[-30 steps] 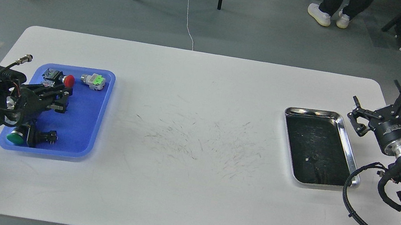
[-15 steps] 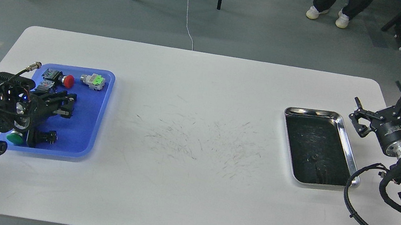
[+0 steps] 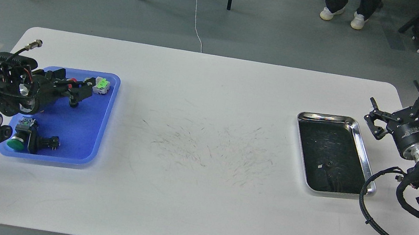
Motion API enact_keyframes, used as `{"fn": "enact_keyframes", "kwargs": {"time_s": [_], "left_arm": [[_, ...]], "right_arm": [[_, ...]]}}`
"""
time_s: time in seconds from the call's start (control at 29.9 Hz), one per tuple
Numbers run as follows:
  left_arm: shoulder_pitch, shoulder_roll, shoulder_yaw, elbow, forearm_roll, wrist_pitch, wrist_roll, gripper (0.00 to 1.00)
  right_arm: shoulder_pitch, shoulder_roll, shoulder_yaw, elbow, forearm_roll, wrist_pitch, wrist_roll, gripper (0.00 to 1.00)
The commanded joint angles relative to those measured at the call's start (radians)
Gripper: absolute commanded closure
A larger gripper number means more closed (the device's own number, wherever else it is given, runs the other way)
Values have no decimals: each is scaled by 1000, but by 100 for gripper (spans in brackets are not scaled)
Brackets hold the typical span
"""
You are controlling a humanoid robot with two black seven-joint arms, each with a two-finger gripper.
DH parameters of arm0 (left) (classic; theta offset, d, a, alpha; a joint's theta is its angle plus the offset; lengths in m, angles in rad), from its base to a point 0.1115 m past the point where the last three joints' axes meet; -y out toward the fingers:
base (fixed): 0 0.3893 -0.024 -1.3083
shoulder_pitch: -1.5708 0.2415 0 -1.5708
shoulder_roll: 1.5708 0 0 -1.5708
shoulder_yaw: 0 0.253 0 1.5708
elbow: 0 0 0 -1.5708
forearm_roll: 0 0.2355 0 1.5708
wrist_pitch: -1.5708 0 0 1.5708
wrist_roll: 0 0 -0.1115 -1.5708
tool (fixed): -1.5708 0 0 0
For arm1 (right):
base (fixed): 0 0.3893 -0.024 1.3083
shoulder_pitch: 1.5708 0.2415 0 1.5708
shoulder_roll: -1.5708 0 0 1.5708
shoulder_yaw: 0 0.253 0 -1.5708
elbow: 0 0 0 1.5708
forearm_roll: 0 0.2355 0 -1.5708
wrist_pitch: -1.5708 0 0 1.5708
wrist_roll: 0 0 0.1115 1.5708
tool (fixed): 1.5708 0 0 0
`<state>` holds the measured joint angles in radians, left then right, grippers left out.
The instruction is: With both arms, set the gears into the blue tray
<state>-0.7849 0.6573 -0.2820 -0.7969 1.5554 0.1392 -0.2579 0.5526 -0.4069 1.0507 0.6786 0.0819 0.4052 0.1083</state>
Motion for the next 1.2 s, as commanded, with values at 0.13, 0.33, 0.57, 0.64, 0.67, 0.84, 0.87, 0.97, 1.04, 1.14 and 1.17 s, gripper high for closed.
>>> {"fn": "enact_keyframes", "kwargs": {"time_s": [0.13,0.33,0.57,0.64,0.67,0.84,0.87,0.97,1.04,1.14,1.17], "left_arm": [[-232,25,-8,-28,-334,-16,6,2],[-283,-102,-34,108,-743,19,14,2],[-283,-274,-108,228,-1164,-25,0,2],[-278,-318,-138,254,-1221,-78,-1,2],[-272,-330,-155,266,-1236,-104,-1,2],[-202,-370,-224,332,-1320,-281,-1,2],[-191,-374,-242,349,-1353,-321,0,2],[-177,-377,-252,378,-1411,-412,3,2],[-166,-375,-253,383,-1413,-432,3,2],[-160,-377,-255,383,-1414,-432,-1,2],[-160,-377,-256,383,-1414,-431,-3,2]], "right_arm": [[42,-3,-24,9,-4,1,-12,3],[89,-7,-89,12,-4,3,-13,3],[119,-27,-100,77,-4,1,-13,3],[122,-53,-101,120,-5,-3,-13,3],[125,-62,-101,137,-5,-9,-15,3],[171,-139,-106,258,-13,-103,-97,3],[188,-150,-110,284,-19,-118,-113,3],[249,-182,-176,326,-95,-150,-151,3],[297,-219,-253,367,-186,-176,-180,3],[345,-314,-395,476,-367,-210,-220,3],[352,-346,-437,505,-422,-212,-228,3]]}}
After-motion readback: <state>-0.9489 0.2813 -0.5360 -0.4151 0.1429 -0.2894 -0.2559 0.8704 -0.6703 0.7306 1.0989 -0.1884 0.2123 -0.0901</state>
